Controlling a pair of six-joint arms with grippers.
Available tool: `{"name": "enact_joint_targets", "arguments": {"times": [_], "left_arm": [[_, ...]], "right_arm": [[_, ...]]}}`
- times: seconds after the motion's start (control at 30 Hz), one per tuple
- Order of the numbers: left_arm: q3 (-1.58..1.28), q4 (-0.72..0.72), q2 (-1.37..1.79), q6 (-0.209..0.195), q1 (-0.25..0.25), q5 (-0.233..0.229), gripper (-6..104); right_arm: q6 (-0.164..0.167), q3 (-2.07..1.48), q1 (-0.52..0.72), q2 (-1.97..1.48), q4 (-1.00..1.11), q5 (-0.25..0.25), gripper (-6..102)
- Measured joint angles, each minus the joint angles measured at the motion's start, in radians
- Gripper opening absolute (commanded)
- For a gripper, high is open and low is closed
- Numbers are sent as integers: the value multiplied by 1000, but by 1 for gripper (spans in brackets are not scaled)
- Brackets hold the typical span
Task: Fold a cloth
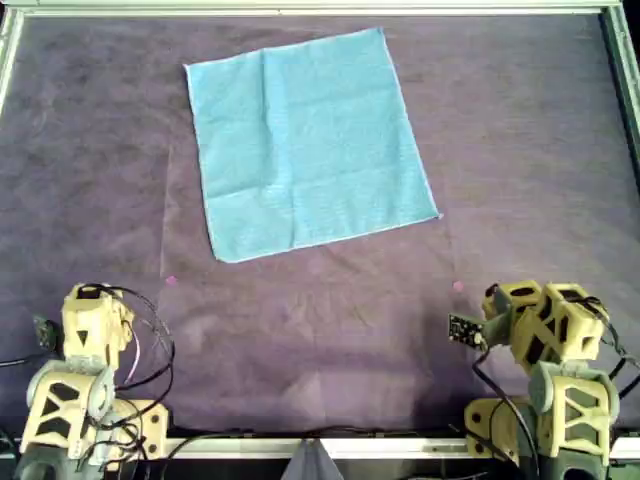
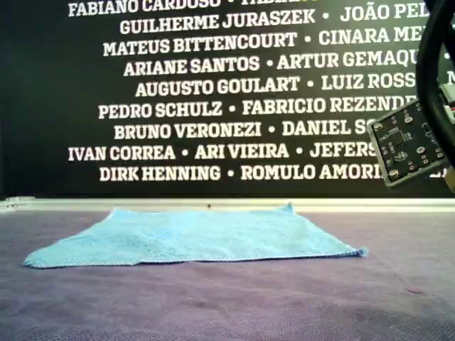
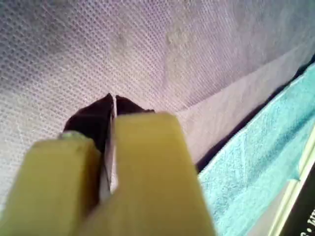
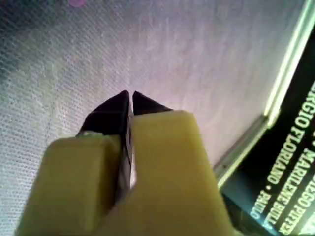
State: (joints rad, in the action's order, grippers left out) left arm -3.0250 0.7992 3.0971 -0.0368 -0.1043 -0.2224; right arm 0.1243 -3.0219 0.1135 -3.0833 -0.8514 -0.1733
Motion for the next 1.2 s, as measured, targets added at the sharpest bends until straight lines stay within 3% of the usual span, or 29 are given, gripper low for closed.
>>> {"name": "enact_joint_targets", "arguments": {"times": [0.4, 0.5, 0.77, 0.9, 1.03, 1.2], "left_arm": [[0, 0, 0, -2, 2, 6, 3], [0, 0, 0, 0, 2, 9, 14], [0, -3, 0, 2, 2, 9, 59], [52, -3, 0, -3, -3, 9, 70], [132, -3, 0, -3, -106, 9, 72], [147, -3, 2, -3, -310, 9, 72]], "right_arm": [[0, 0, 0, 0, 0, 0, 2], [0, 0, 0, 0, 0, 0, 3], [-3, 81, 0, 0, 51, 0, 7], [-3, 155, 0, 0, 161, 0, 15], [-3, 166, -2, 0, 224, 0, 32], [2, 166, -72, 0, 232, 0, 50]]}}
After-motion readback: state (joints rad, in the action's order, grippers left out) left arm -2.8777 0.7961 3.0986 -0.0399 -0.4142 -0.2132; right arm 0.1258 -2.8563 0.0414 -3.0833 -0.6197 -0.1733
